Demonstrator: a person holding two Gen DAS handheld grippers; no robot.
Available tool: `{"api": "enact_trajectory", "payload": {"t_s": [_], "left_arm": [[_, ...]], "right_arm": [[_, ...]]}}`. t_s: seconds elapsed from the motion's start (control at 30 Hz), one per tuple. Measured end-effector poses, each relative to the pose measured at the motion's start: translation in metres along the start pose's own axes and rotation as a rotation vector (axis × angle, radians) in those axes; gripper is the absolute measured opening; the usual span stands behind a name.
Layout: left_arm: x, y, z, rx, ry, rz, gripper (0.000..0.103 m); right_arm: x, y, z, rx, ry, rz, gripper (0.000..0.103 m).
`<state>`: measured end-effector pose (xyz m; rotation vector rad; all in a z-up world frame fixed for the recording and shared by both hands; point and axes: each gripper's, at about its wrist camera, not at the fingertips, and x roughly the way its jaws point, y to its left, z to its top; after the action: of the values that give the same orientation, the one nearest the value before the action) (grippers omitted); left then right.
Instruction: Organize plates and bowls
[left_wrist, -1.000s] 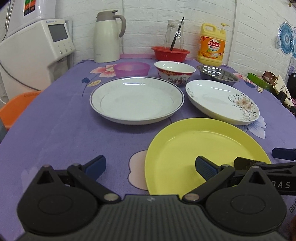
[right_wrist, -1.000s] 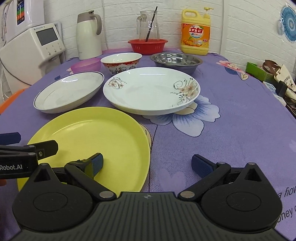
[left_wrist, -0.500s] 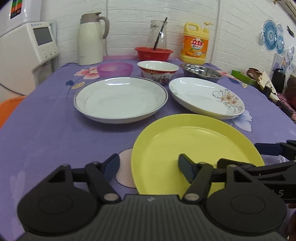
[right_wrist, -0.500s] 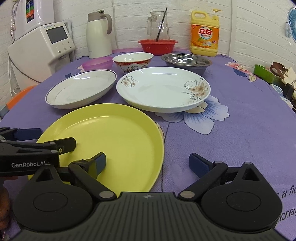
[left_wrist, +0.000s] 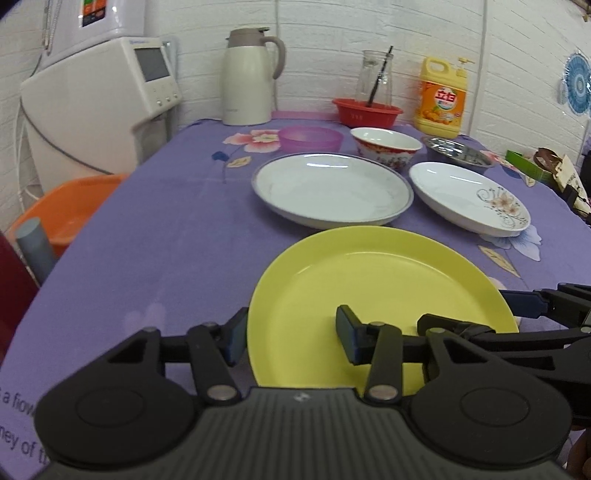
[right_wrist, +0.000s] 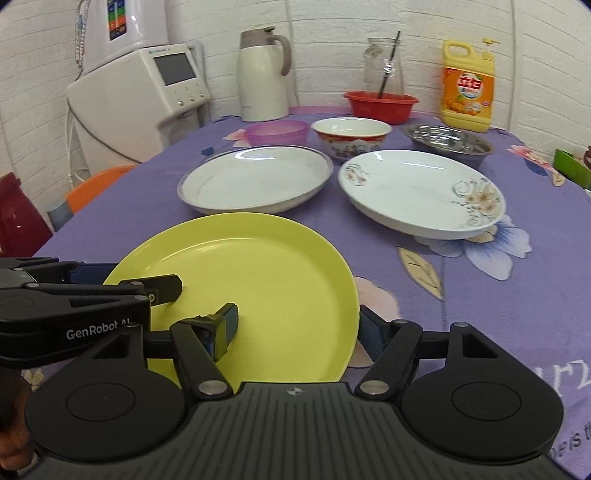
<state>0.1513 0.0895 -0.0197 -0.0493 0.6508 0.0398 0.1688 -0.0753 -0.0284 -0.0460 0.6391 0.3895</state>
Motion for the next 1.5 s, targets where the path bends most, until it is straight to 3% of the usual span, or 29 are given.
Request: {"api": "enact_trajectory", "payload": {"t_s": [0.17, 0.5, 0.53, 0.6, 0.63, 0.73, 0.83, 1.07, 1.17, 1.23, 1.33, 1.5], "left_arm": [[0.000, 0.020, 0.000, -0.043, 0.001, 0.022, 0.045], [0.013, 0.012, -0.005, -0.026, -0.019, -0.018, 0.045], [0.013, 0.012, -0.005, -0.025, -0.017, -0.018, 0.047], [0.012, 0.015, -0.002, -0.033, -0.014, -0.011, 0.061], [0.010, 0.018, -0.001, -0.042, -0.024, -0.007, 0.076], [0.002, 0.027, 0.009, -0.074, -0.066, -0.015, 0.082], [0.000, 0.033, 0.018, -0.106, -0.092, 0.010, 0.102], [0.006, 0.030, 0.030, -0.084, -0.095, 0.033, 0.102], [0.010, 0.028, 0.040, -0.074, -0.099, 0.049, 0.103], [0.014, 0.028, 0.048, -0.072, -0.103, 0.069, 0.103], [0.024, 0.030, 0.063, -0.085, -0.109, 0.111, 0.103], [0.051, 0.038, 0.085, -0.130, -0.076, 0.156, 0.103]], "right_arm": [[0.009, 0.020, 0.008, -0.036, 0.004, 0.044, 0.103], [0.013, 0.012, 0.003, -0.031, 0.019, -0.002, 0.103], [0.013, 0.011, 0.004, -0.028, 0.020, 0.004, 0.103], [0.012, 0.008, 0.005, -0.015, 0.023, 0.023, 0.103], [0.011, 0.005, 0.006, 0.004, 0.023, 0.040, 0.103], [0.002, -0.009, 0.008, 0.084, 0.002, 0.077, 0.103], [-0.004, -0.017, 0.011, 0.106, -0.020, 0.053, 0.103], [-0.005, -0.032, 0.014, 0.148, -0.027, 0.055, 0.103], [0.000, -0.036, 0.033, 0.126, -0.053, 0.097, 0.103], [0.006, -0.040, 0.059, 0.075, -0.117, 0.123, 0.103], [0.030, -0.043, 0.102, -0.016, -0.197, 0.099, 0.103], [0.100, -0.052, 0.146, 0.028, -0.146, 0.121, 0.103]]}}
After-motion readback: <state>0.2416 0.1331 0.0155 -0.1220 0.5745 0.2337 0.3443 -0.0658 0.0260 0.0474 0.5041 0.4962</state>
